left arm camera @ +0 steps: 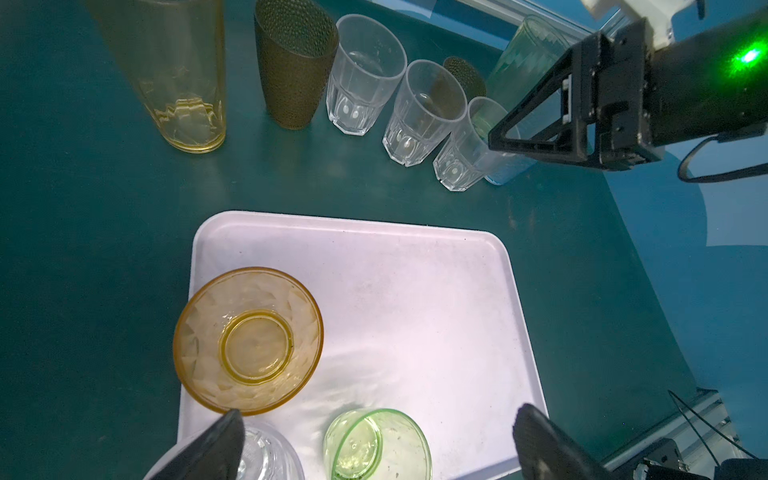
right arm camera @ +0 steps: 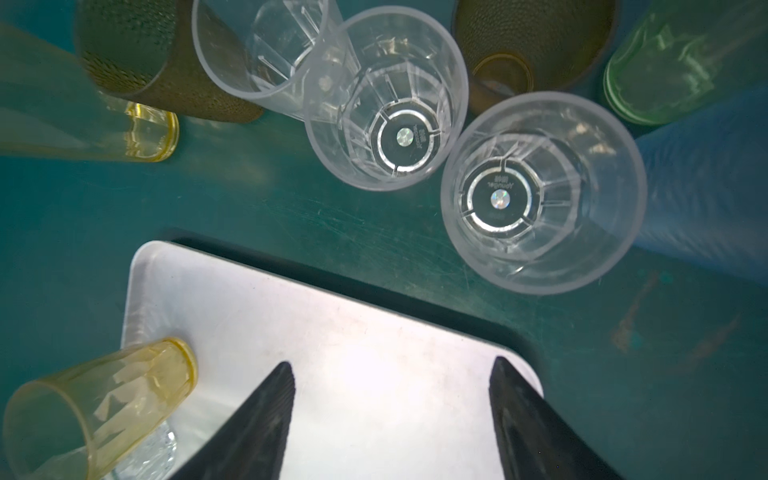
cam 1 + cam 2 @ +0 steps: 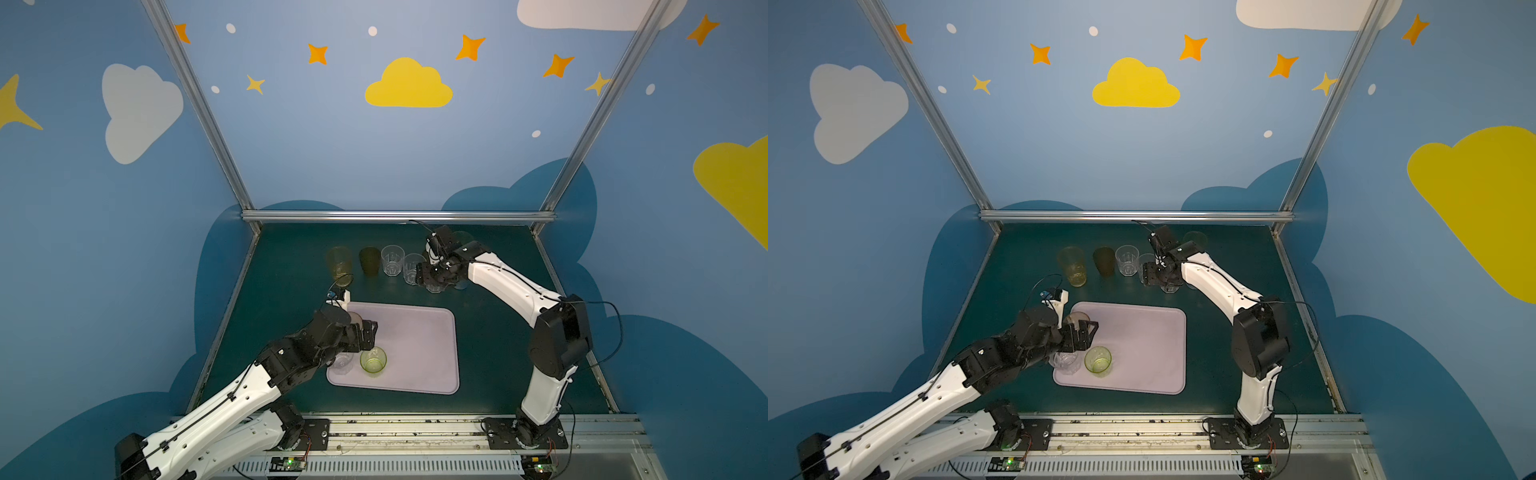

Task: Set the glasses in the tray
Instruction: 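Reach the right gripper over the clear glasses beyond the tray, then lower the right gripper onto the rim of the nearest clear glass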

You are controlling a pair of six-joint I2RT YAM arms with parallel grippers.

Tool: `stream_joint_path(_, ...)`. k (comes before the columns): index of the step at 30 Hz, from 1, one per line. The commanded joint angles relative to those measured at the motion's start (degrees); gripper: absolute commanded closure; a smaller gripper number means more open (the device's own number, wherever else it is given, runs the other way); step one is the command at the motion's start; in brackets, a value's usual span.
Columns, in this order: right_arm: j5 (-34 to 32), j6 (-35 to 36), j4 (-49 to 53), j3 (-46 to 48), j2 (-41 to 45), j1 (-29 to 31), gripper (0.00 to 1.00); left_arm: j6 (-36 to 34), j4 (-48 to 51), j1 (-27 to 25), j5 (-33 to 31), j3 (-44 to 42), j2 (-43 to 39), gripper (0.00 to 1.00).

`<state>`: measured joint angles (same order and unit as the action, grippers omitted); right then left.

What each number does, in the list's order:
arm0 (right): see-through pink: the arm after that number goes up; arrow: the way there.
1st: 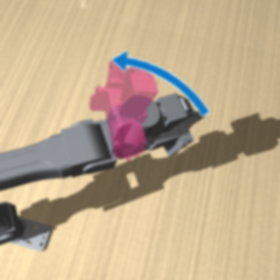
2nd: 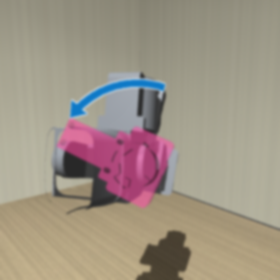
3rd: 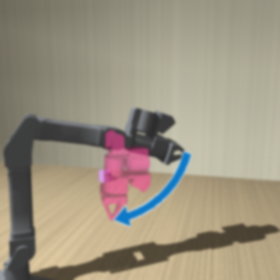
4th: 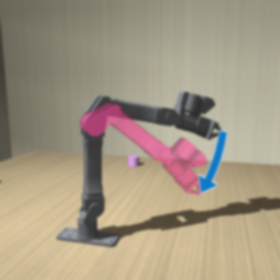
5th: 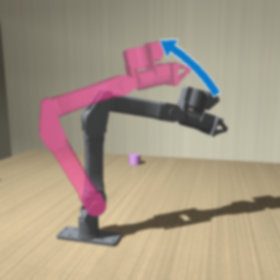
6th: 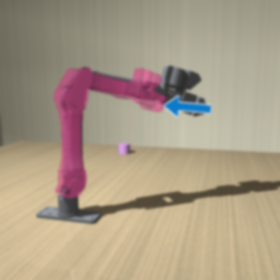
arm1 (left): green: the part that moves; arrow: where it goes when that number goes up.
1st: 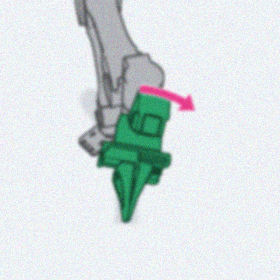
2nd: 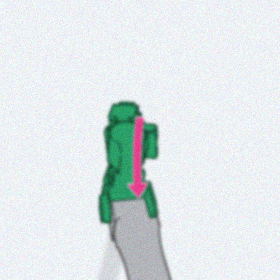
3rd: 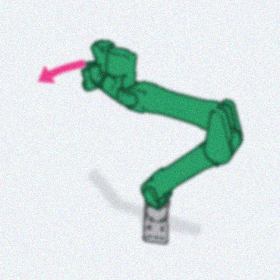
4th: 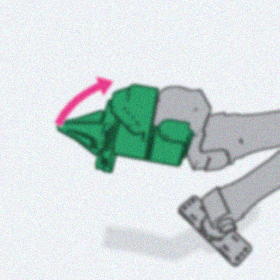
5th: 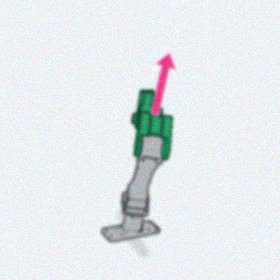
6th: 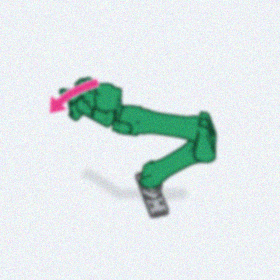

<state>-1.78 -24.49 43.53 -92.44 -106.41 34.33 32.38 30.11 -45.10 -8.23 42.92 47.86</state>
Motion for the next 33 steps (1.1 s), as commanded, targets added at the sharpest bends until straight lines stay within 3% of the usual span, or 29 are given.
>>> stream_joint_path(1, -1.8, 3.4, 0.2, -2.9, -2.0, -0.3, 0.3, 0.1, -0.7, 0.2, 0.1, -0.7, 0.0, 0.0)
stream_joint_path(5, -2.9, 5.9, -0.1, -4.6, -3.7, -0.5, 0.4, 0.1, -0.6, 0.3, 0.1, -0.8, 0.0, 0.0)
stream_joint_path(14, -2.8, 7.6, -0.1, -8.2, -6.9, -0.9, 0.46, 0.3, -0.9, 0.5, 0.1, -1.1, 0.3, 0.0)
stream_joint_path(17, -4.0, 8.2, -0.1, -8.8, -7.8, -1.0, 0.57, 0.5, -0.8, 0.4, 0.3, -1.1, 0.2, 0.0)
stream_joint_path(33, -8.1, 10.5, 1.7, -11.2, -11.2, -1.5, 0.7, 0.7, -1.6, 0.5, 0.8, -1.3, 0.9, 0.0)
